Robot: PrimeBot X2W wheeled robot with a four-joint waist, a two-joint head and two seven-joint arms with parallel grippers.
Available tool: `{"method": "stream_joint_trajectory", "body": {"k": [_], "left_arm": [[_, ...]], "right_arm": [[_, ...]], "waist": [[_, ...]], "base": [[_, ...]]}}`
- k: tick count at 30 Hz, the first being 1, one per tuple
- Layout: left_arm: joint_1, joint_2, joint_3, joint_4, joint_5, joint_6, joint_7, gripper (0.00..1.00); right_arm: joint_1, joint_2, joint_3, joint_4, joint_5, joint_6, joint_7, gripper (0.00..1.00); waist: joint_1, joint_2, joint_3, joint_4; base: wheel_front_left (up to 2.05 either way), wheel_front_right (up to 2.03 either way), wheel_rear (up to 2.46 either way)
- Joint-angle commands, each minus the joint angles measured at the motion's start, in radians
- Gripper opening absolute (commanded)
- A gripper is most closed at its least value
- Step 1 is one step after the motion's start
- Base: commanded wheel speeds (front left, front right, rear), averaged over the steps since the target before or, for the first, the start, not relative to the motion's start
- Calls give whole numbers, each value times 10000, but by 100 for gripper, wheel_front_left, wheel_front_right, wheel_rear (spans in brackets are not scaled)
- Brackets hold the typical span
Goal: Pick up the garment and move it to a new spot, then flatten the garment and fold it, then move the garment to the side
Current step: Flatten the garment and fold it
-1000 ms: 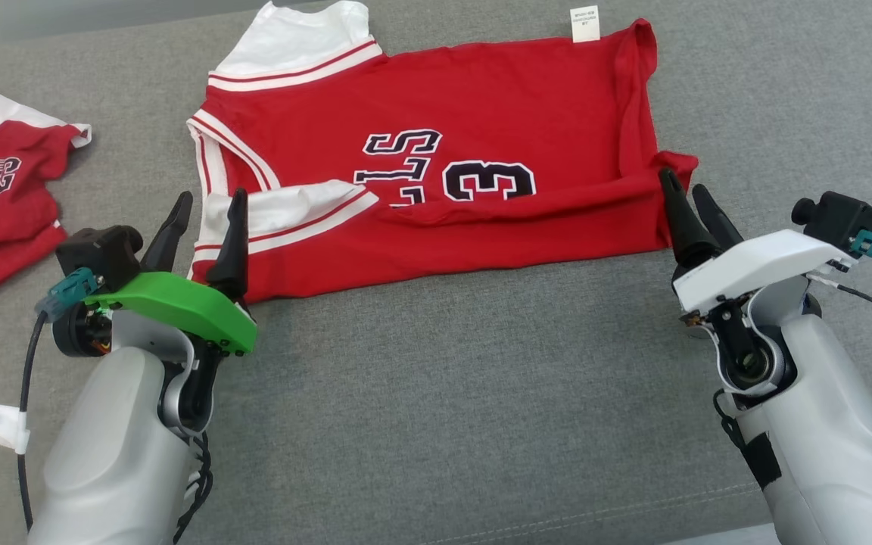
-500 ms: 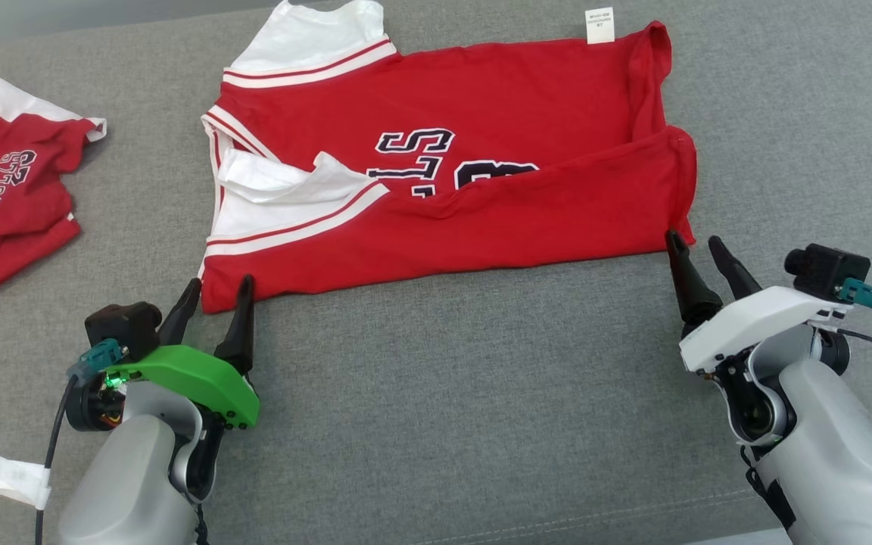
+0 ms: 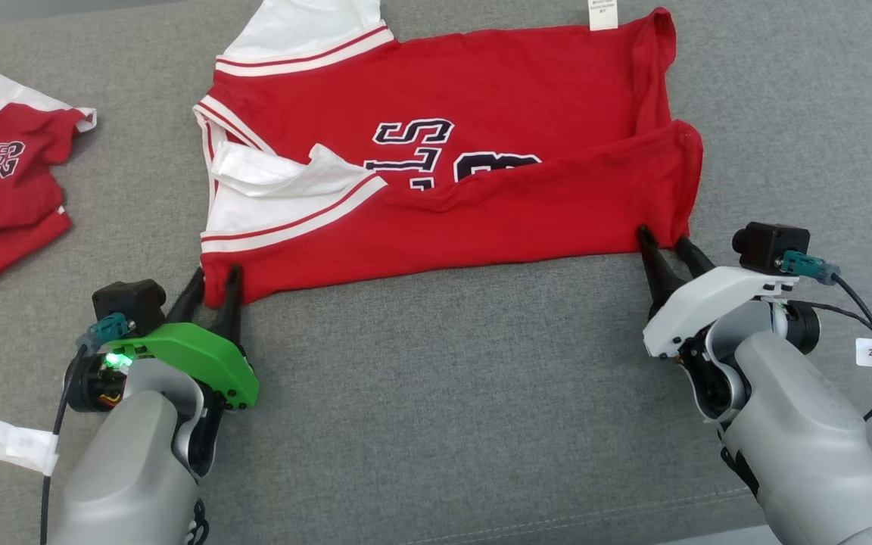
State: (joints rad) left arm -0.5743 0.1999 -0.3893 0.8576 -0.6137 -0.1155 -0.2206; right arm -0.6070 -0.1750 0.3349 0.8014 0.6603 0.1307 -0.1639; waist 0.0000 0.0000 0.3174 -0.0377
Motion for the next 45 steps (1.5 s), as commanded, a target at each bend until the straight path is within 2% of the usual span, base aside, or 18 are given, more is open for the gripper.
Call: {"method": "stream_joint_trajectory", "body": {"k": [1,7,12,22,27,31,32,33,37,45], "left_arm": [[10,-106,-86,170,-45,-82,1,0],[146,30,125,-33,-323,-115,-303,0],[814,237,331,-734,-377,-123,-423,0],[3635,282,781,-3293,-301,585,-454,0],[4835,199,691,-4357,-254,983,-448,0],[5280,131,556,-4681,-241,1159,-366,0],[5279,139,545,-4739,-166,1234,-373,27],[5271,127,555,-4782,-118,1299,-385,100],[5114,-55,865,-5046,-215,1293,-438,100],[4743,-36,1784,-6086,881,1517,-443,100]], "right_arm": [[-43,74,167,178,100,-1,-89,0],[57,-53,563,256,511,-1,-633,0],[675,-294,895,-319,955,-1,-827,0],[2758,-1019,784,-2095,1652,-8,-926,0],[3746,-1096,444,-2839,1583,-8,-720,0],[4250,-982,190,-3113,1322,-8,-508,0],[4309,-949,110,-3170,1171,-8,-537,35],[4348,-899,30,-3220,1052,-8,-546,100],[4341,-755,-378,-3440,866,-7,-447,100],[3969,-625,-1195,-4281,-31,-7,-610,100]], "waist": [[0,0,-25,66],[0,0,-460,181],[0,0,-991,193],[0,0,-1503,96],[0,0,-1579,120],[0,0,-1665,165],[0,0,-1695,178],[0,0,-1720,186],[0,0,-1845,206],[0,0,-2079,132]], "base": [[0,0,0],[0,0,0],[0,0,0],[0,0,0],[0,0,0],[0,0,0],[0,0,0],[0,0,0],[0,0,0],[0,0,0]]}}
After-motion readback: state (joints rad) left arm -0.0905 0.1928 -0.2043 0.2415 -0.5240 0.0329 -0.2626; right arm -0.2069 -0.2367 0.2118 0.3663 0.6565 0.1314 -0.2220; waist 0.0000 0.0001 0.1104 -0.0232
